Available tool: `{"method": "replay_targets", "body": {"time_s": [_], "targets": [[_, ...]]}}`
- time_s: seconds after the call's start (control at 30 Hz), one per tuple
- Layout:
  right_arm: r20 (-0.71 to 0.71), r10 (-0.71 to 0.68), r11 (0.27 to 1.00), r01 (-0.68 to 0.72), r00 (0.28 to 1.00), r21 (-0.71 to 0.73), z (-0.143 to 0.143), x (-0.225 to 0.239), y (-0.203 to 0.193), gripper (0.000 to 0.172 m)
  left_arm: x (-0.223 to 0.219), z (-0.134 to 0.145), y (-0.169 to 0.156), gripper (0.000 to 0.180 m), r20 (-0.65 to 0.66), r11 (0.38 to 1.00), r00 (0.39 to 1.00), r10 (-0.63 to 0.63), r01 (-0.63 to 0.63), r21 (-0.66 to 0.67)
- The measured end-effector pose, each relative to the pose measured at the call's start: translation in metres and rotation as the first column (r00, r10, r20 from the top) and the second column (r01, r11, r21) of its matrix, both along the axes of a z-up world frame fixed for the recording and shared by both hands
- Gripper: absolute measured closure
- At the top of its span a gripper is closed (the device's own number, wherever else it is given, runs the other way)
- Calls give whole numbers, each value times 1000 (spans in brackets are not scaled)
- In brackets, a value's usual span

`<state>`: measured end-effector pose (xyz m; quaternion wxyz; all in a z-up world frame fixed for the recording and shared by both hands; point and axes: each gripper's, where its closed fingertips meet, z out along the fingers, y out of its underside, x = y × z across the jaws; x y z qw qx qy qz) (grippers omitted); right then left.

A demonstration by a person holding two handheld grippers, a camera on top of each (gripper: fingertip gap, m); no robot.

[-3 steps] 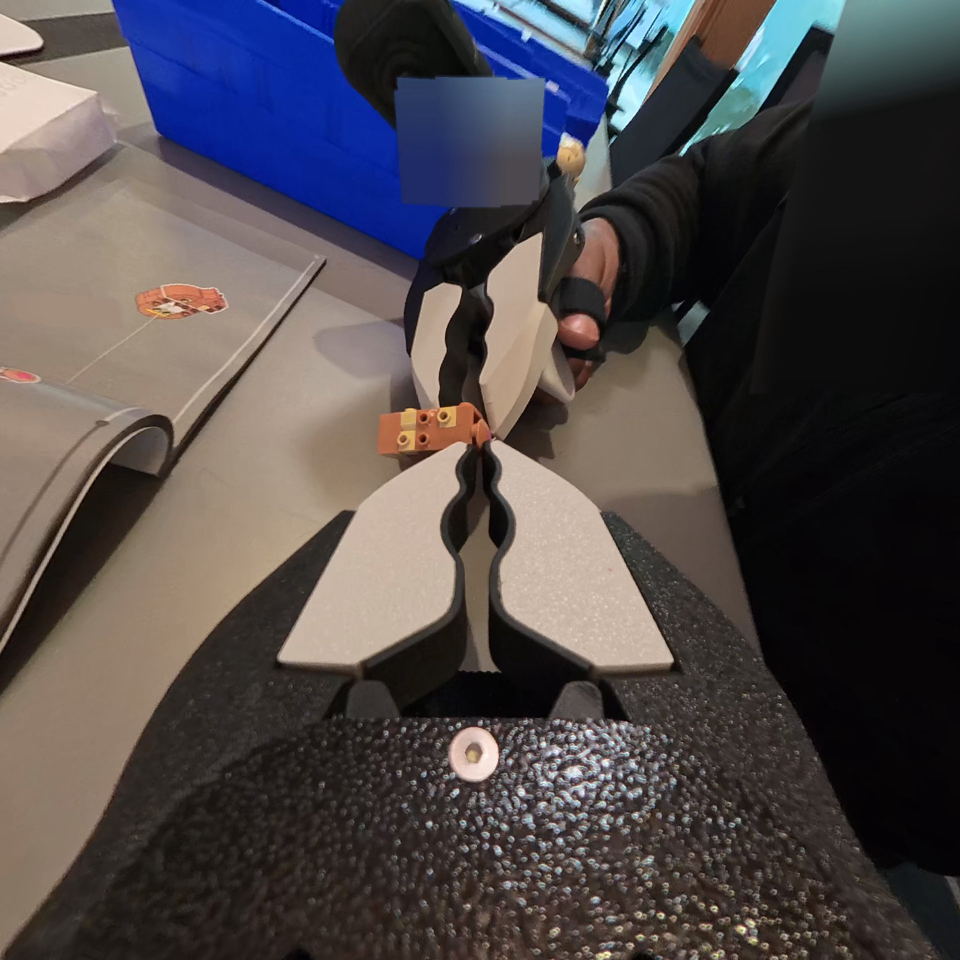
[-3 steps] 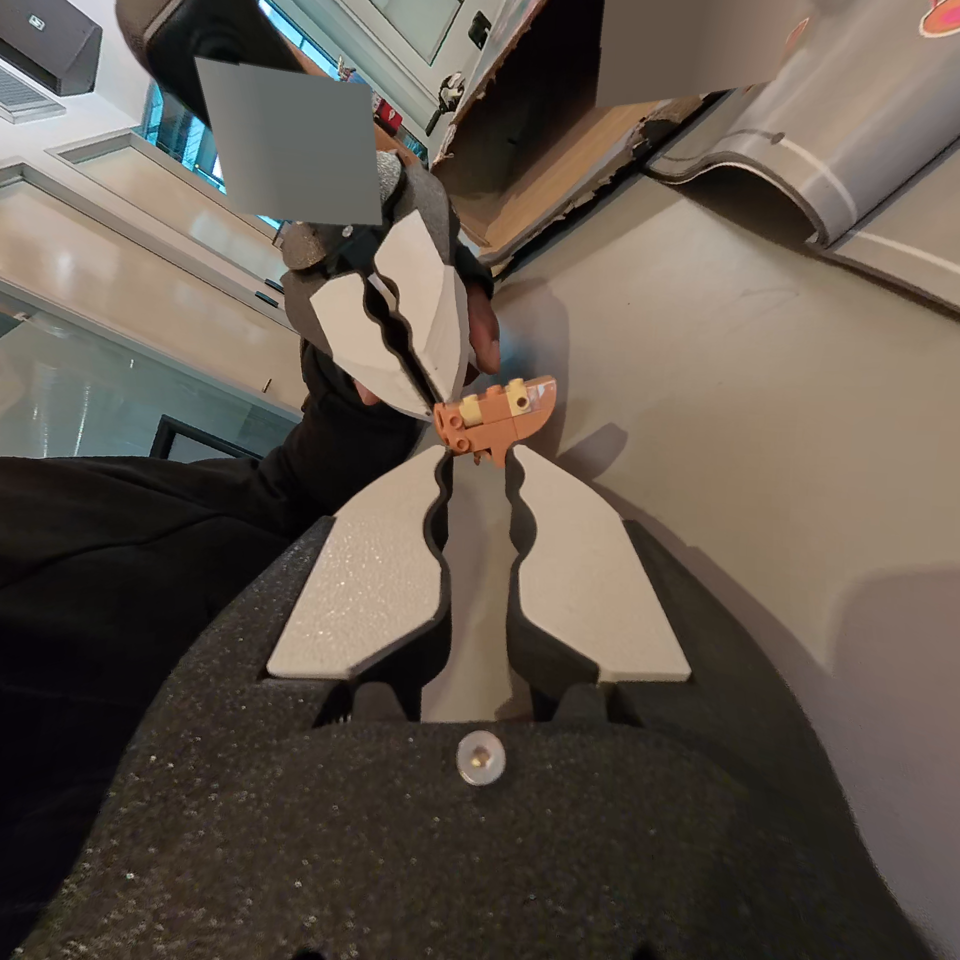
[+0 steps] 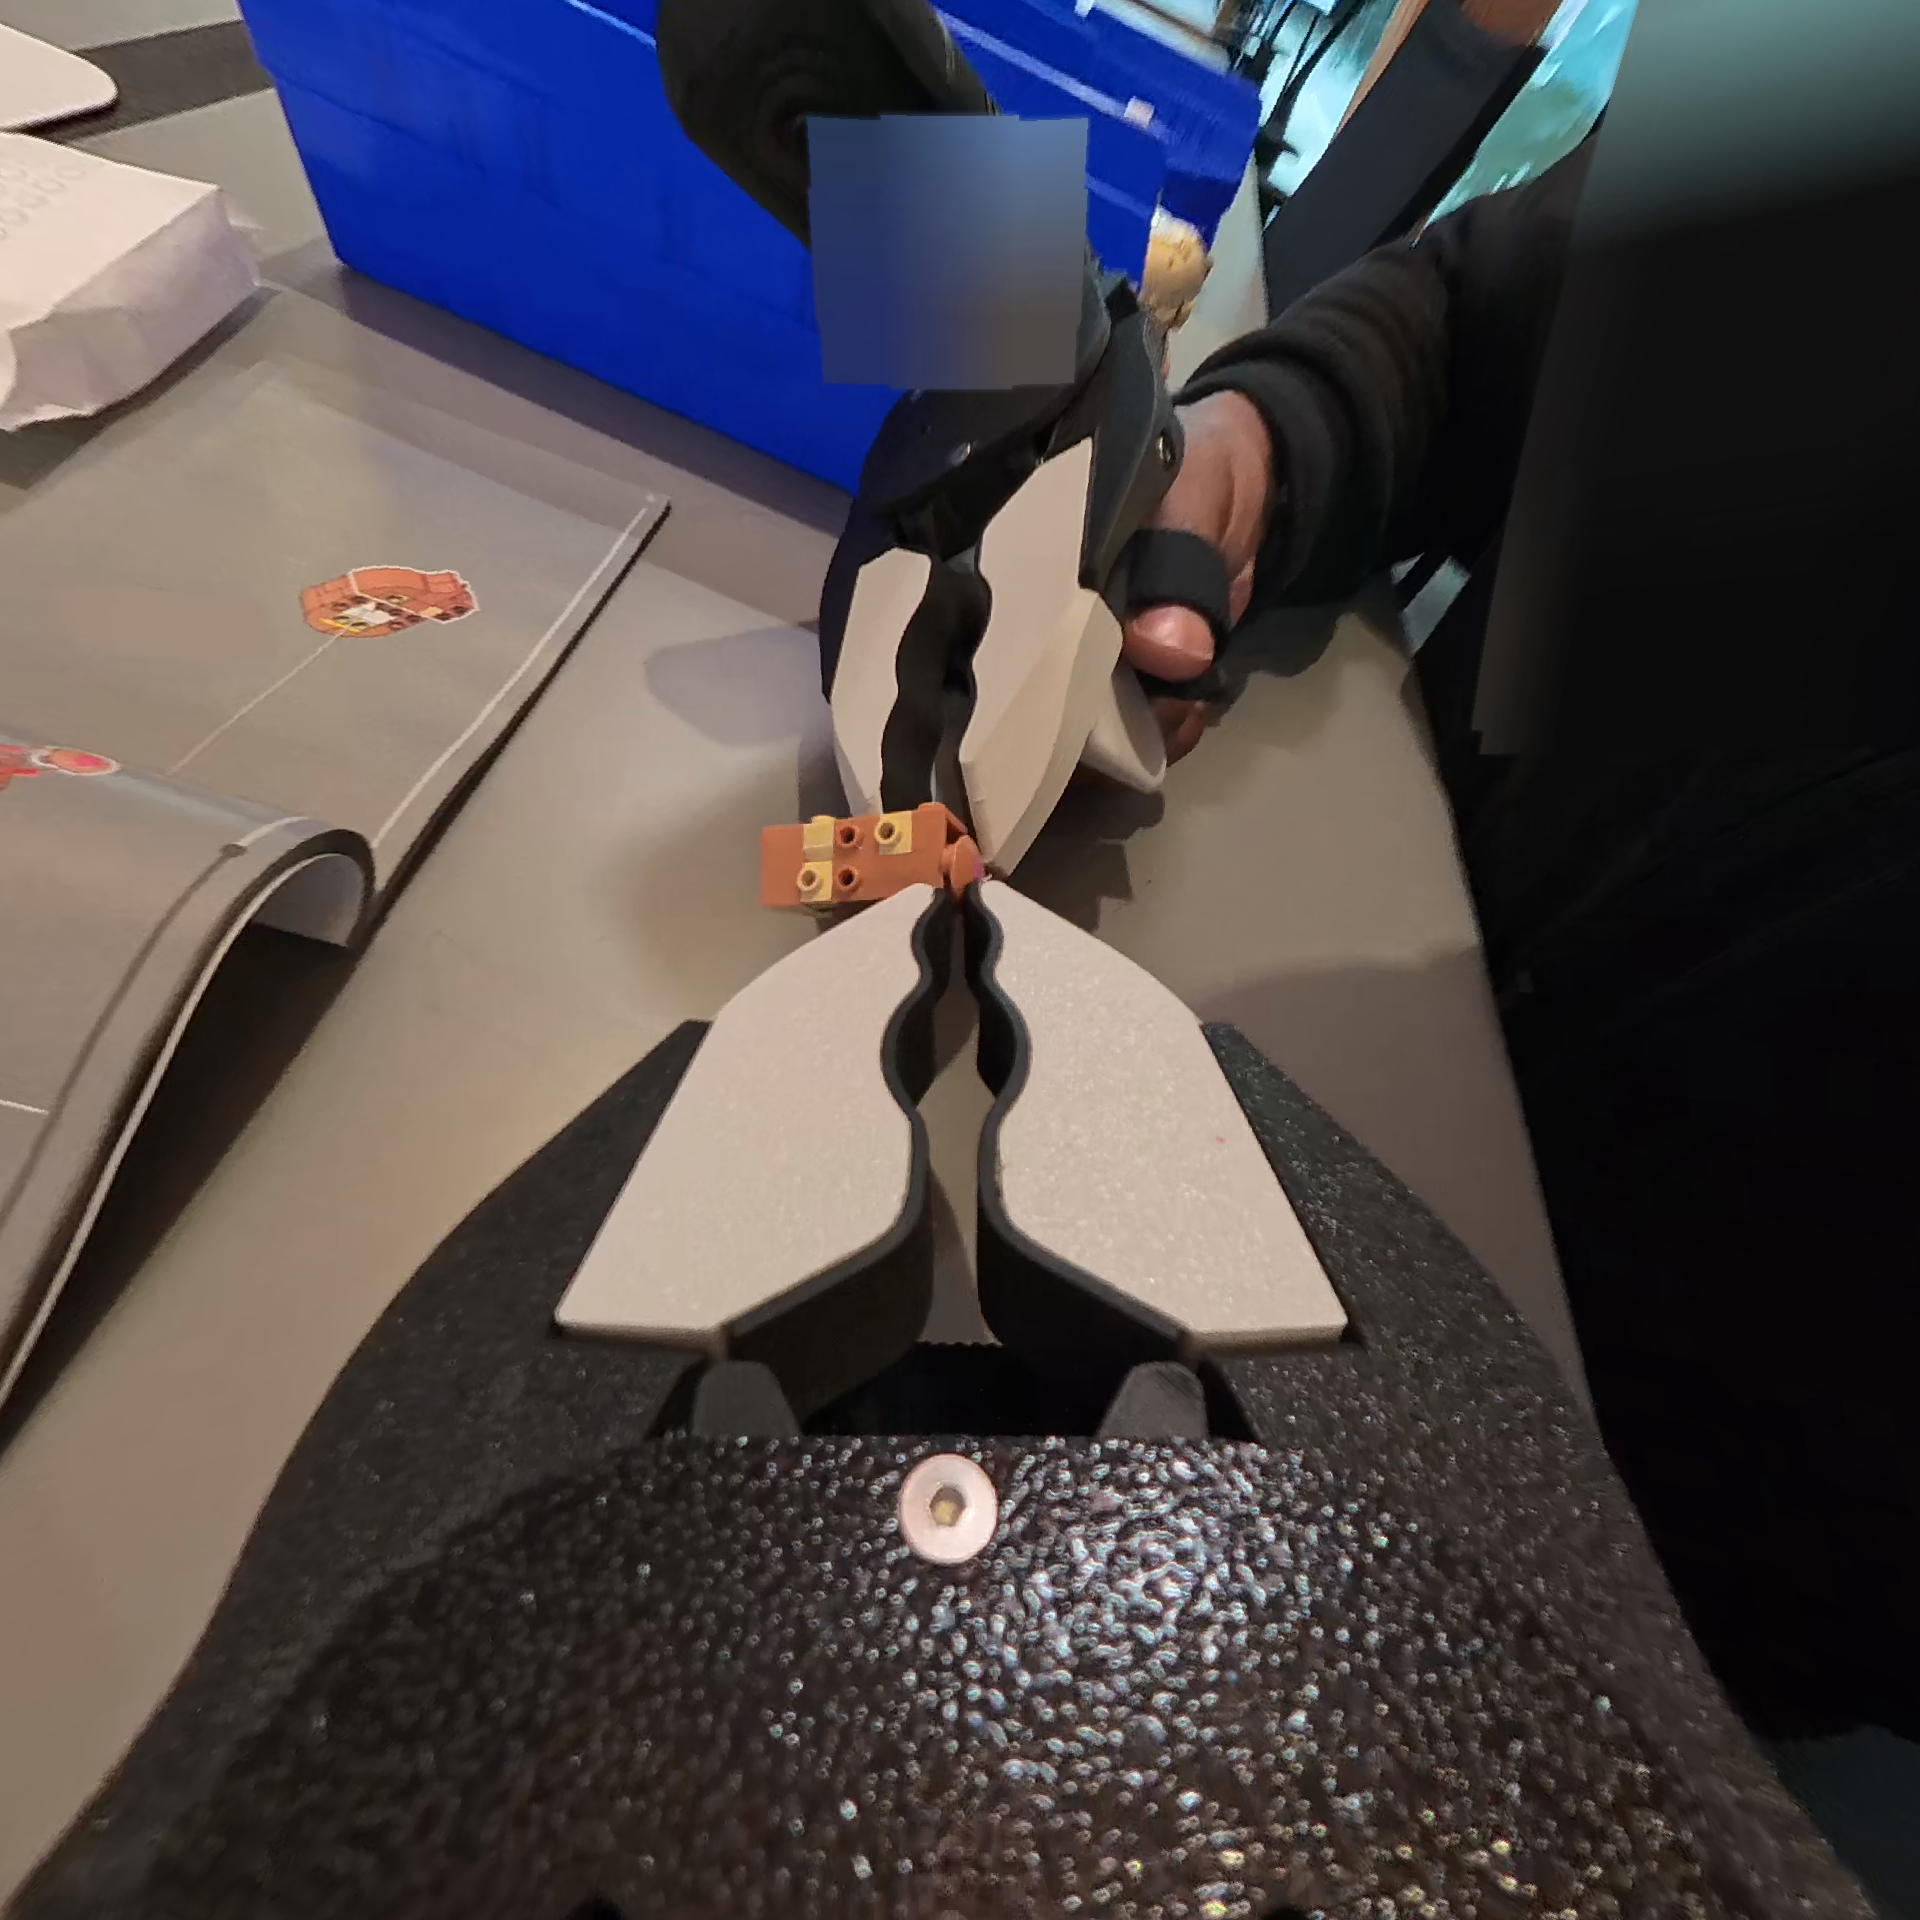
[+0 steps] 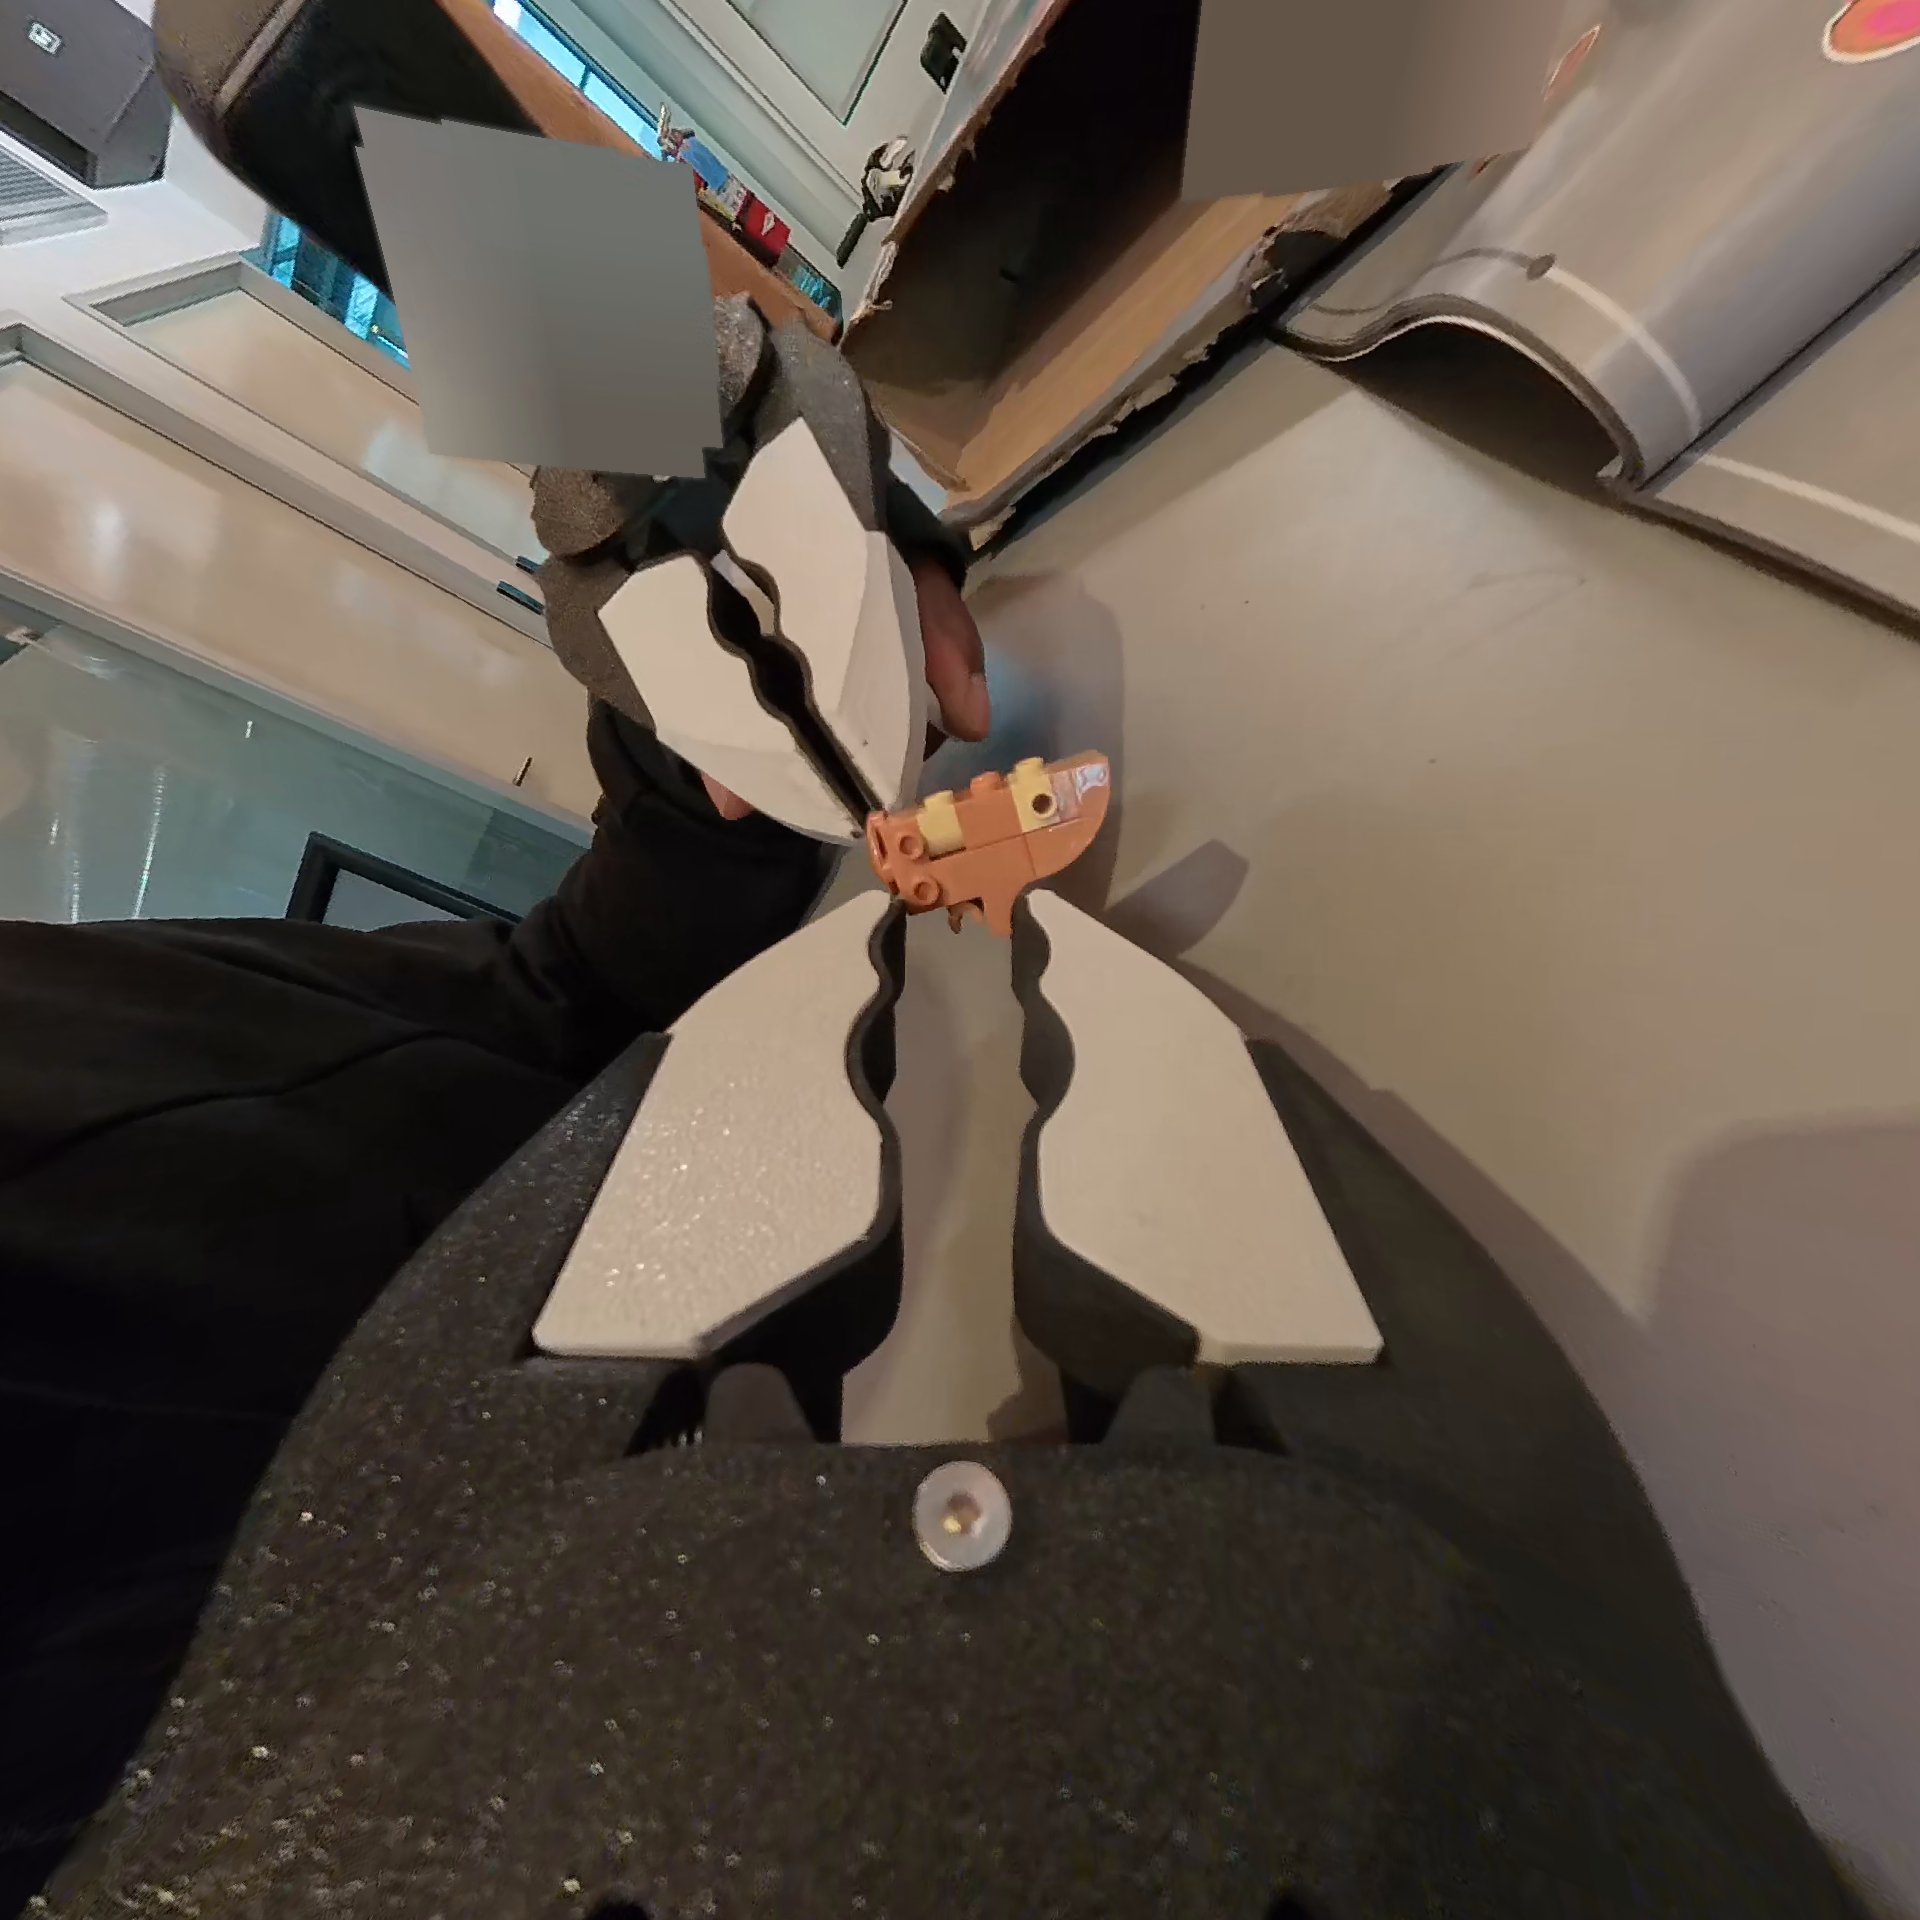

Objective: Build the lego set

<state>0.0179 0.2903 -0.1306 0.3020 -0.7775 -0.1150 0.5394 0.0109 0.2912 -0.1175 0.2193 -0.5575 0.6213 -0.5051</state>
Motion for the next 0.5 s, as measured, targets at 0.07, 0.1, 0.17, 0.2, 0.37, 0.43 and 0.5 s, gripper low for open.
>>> {"method": "replay_targets", "body": {"time_s": [0.07, 0.1, 0.17, 0.2, 0.37, 0.43, 0.5], "targets": [[0, -1, 1000, 1, 1000, -3, 0, 0, 0, 152, 0, -1, 0, 179, -7, 999, 1000, 4, -4, 36], [-2, 0, 1000, 0, 1000, -4, 0, 0, 0, 152, 0, -1, 0, 179, -9, 999, 1000, 7, -6, 53], [-1, 0, 1000, 0, 1000, -7, -1, 0, 0, 152, 0, -1, 1, 180, -13, 996, 1000, 12, -11, 89], [-1, 2, 1000, -2, 1000, -8, -1, 0, 0, 152, -1, -2, 1, 180, -15, 994, 1000, 13, -11, 107], [2, 3, 1000, -3, 1000, -11, -1, -1, 0, 151, -1, -3, 2, 179, -24, 980, 999, 23, -18, 198], [4, 6, 1000, -6, 1000, -12, -1, -1, 0, 149, 0, -4, 3, 180, -30, 975, 999, 32, -25, 223], [2, 22, 1000, -22, 1000, -2, 0, -3, -2, 153, 0, -5, 4, 180, -41, 970, 998, 48, -37, 239]]}}
